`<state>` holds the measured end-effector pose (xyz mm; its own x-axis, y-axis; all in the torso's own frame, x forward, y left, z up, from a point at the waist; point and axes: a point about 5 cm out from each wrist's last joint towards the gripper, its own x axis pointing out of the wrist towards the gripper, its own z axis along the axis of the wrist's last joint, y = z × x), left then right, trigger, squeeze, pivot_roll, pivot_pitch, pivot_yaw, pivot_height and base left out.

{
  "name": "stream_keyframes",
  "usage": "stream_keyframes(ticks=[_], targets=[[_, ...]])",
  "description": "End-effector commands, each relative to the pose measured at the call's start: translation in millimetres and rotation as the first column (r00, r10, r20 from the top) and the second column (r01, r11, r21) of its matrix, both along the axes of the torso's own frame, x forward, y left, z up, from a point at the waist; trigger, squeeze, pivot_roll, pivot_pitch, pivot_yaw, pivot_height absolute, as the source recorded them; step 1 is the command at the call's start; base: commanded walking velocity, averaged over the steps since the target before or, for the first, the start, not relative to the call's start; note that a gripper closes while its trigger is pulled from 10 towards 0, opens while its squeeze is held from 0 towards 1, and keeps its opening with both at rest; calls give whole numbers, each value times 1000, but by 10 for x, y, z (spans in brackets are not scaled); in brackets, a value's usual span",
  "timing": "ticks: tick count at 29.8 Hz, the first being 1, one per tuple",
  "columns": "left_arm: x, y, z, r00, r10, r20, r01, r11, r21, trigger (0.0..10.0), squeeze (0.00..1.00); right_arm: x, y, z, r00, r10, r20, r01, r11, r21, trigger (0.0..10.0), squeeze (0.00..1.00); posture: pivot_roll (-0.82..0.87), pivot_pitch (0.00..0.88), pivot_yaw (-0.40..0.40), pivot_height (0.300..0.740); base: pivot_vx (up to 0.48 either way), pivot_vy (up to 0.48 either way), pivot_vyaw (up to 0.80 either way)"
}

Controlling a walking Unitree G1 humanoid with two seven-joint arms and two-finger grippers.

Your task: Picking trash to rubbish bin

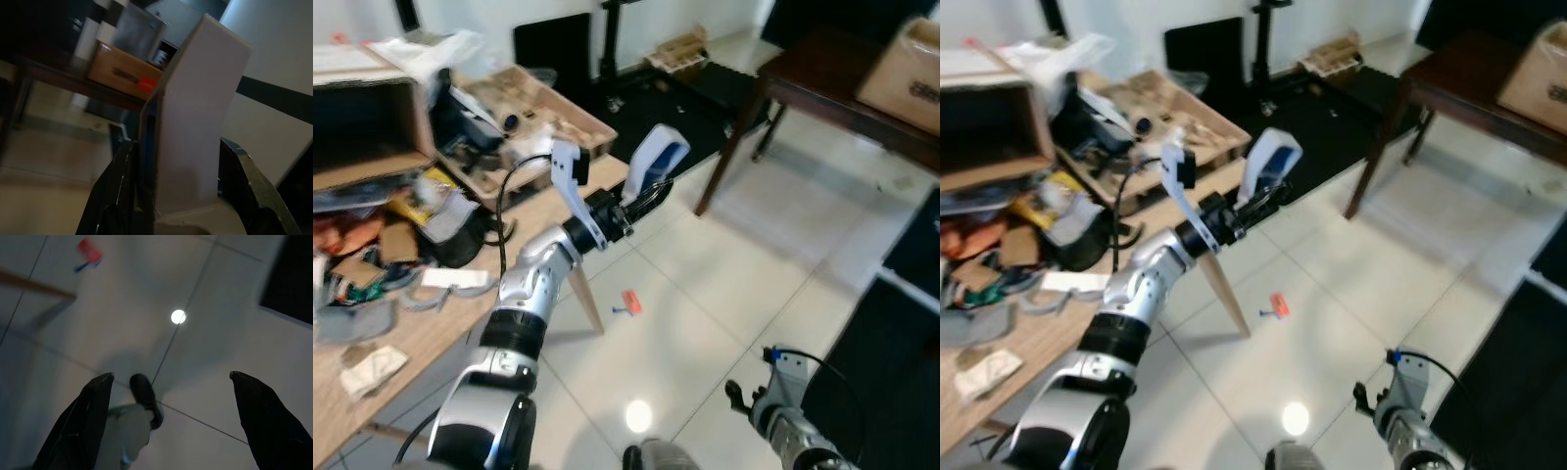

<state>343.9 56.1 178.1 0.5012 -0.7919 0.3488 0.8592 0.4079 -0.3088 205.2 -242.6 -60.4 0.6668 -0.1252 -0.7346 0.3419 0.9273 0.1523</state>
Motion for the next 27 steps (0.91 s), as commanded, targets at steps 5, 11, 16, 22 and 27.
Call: stream_keyframes(ticks=[5,11,16,22,27], targets=[[80,-38,75,1000,18,0,-18,1000,2,10000,0,26,-27,20,1000,-20,4,20,1000,0,10000,0,91,66,-49,740,0,0,-800],[114,-39,80,999,32,9,-32,999,29,10000,0,171,5,103,998,1,55,-1,1000,3,10000,0,93,67,-57,740,0,0,-800],[126,2,51,998,64,19,-65,997,41,10000,0,331,47,206,992,37,121,-37,999,-4,10000,0,95,73,-64,740,0,0,-800],[168,94,34,992,126,14,-127,991,48,10000,0,519,62,364,971,74,228,-76,997,-2,10000,0,99,79,-65,740,0,0,-800],[236,200,44,980,200,7,-200,978,54,10000,0,689,128,544,915,197,352,-206,978,-14,10000,0,93,75,-63,740,0,0,-800]])
